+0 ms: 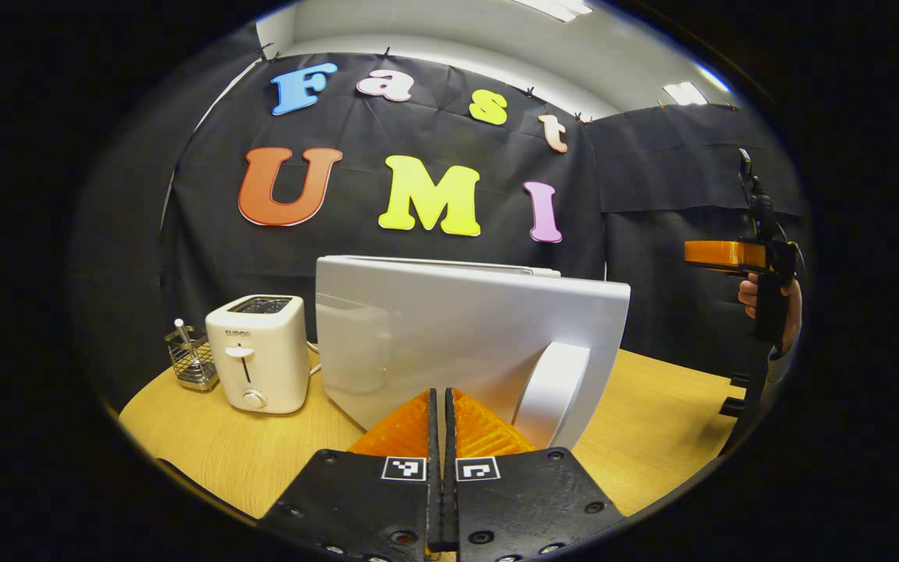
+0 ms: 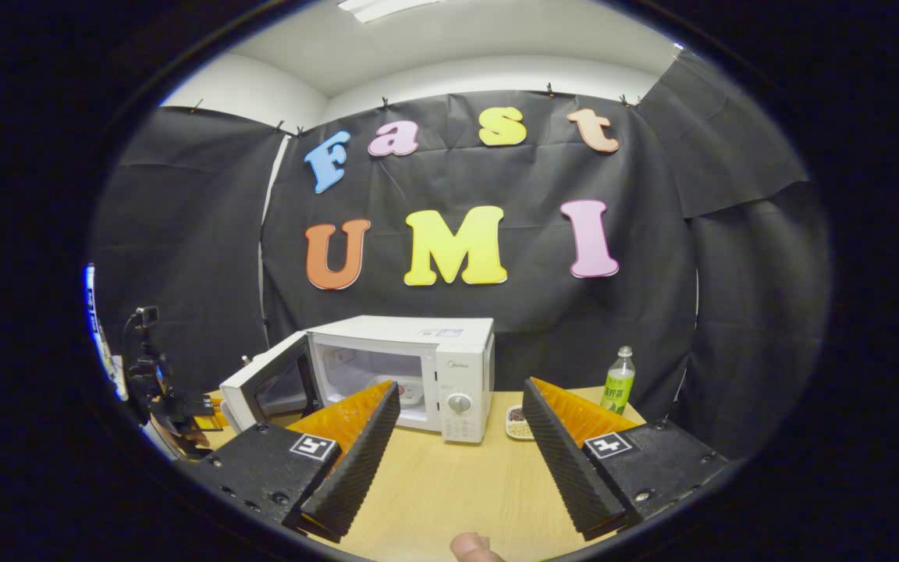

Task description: Open the microwave oven with the left hand, put the food in, and close the microwave oven.

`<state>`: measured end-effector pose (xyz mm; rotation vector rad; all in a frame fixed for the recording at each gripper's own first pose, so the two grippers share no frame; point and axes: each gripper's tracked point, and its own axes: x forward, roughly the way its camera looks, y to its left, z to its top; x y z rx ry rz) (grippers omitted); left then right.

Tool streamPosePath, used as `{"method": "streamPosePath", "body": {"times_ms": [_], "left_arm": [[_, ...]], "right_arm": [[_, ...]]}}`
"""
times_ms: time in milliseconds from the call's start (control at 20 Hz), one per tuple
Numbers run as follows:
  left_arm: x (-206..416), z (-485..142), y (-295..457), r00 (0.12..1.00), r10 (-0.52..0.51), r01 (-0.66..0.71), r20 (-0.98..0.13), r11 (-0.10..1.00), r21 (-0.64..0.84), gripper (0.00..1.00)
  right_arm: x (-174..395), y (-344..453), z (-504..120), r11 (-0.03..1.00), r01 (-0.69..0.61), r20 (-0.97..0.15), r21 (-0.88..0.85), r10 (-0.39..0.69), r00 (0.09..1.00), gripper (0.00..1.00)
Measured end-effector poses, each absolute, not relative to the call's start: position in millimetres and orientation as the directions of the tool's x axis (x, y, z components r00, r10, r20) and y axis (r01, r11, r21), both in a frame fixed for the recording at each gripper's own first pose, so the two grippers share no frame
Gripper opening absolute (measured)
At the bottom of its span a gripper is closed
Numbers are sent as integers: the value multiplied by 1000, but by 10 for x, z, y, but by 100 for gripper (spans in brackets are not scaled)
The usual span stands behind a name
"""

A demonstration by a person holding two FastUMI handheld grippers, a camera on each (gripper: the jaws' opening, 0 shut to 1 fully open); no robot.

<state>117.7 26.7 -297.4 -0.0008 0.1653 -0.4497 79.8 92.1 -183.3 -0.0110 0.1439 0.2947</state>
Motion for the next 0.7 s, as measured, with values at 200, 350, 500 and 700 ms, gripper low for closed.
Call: {"method": "streamPosePath", "body": {"times_ms": [200, 350, 500, 700], "left_arm": [[1313, -3066, 30, 868, -462, 464, -180, 885, -32, 0], [1393, -3059, -127, 860, -479, 480, -176, 877, -40, 0], [1510, -3056, -275, 855, -490, 490, -172, 870, -45, 0], [1711, -3058, -521, 848, -501, 500, -173, 865, -49, 0]], "right_arm": [[833, 832, -1861, 964, -265, -141, -10, 261, 955, 91], [873, 829, -1885, 964, -266, -141, -5, 263, 954, 100], [905, 806, -1952, 962, -275, -151, 5, 272, 950, 100], [986, 700, -2035, 965, -264, -158, 10, 262, 952, 100]]}}
